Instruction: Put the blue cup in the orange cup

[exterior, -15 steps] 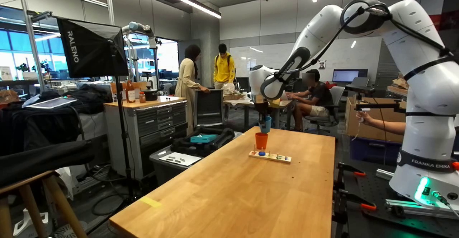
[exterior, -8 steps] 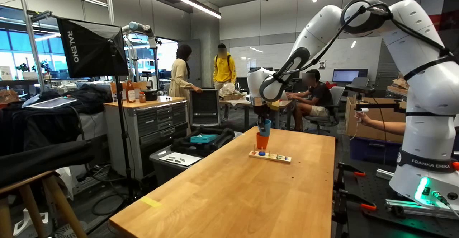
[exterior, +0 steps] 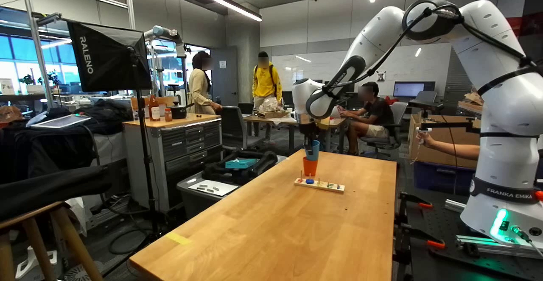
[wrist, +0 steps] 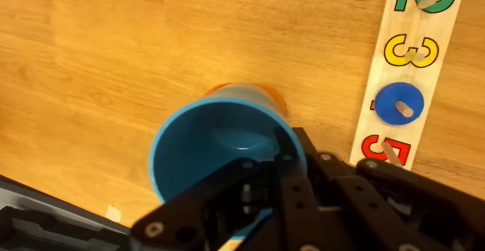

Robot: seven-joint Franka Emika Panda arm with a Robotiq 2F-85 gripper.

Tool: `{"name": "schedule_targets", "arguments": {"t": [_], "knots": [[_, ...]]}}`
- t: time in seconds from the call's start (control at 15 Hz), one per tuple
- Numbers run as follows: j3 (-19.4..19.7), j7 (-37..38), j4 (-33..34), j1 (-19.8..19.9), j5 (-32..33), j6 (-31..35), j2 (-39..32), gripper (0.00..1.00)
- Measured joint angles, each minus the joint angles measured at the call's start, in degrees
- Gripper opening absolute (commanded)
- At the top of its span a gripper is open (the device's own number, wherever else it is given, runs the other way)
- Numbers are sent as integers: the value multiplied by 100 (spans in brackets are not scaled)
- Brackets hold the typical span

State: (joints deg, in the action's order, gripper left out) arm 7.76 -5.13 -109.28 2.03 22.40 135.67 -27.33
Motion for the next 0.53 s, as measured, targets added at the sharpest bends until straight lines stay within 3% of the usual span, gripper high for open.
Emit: {"name": "schedule_targets", "arguments": {"t": [0.4, 0.47, 0.53], "knots": [[0, 0, 224, 21, -203, 0, -152, 4], [0, 0, 272, 34, -252, -1, -183, 29], [0, 0, 317, 47, -287, -5, -210, 30]]}}
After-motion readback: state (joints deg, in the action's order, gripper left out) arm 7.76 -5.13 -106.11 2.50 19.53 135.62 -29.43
